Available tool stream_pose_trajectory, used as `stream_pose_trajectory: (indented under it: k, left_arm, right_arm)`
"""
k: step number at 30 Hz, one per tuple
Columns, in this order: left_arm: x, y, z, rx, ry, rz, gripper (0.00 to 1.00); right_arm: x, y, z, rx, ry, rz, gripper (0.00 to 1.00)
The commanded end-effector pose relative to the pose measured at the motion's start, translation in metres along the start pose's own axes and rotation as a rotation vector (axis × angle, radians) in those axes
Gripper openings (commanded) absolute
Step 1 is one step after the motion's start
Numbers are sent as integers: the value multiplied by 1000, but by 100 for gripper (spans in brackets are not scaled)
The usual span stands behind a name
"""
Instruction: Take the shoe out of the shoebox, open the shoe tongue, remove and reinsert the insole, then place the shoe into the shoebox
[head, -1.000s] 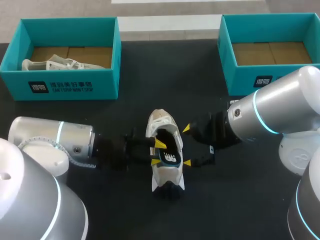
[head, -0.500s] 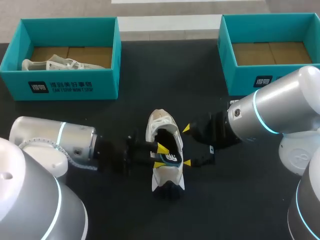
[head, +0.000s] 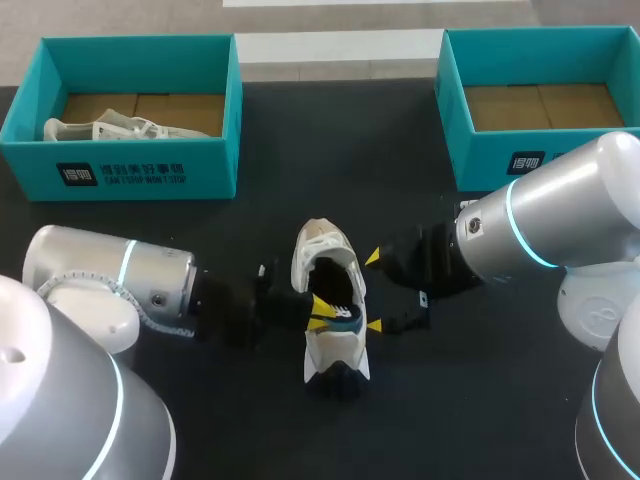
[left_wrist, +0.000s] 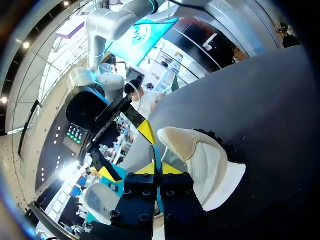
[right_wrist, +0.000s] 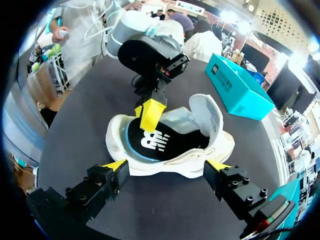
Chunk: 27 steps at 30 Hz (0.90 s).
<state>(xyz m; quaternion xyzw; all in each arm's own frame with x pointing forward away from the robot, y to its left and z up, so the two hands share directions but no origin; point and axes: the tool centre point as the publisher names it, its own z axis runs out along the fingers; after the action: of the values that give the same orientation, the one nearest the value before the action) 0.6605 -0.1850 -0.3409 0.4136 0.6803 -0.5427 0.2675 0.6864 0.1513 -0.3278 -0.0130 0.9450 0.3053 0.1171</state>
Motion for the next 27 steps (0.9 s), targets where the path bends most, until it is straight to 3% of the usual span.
stream_pose_trajectory:
  k: [1,7,9,12,27]
  left_arm:
    - [1,9,2,16,31,-9,0]
    - [2,5,-1,29,42,-17,0]
    - [0,2,-3,36,41,-10,37]
    - [-5,-2,-4,57,26,4,56]
    - [-36,-28,-17,100,9,72,62]
  right_arm:
    - [1,-1,0,-1,-2,-1,100]
    - [1,-1,0,-1,-2,-1,100]
    - [1,-1,0,-1,-2,-1,100]
    - [1,-1,0,-1,-2,-1,100]
    - [1,-1,0,-1,-2,-1,100]
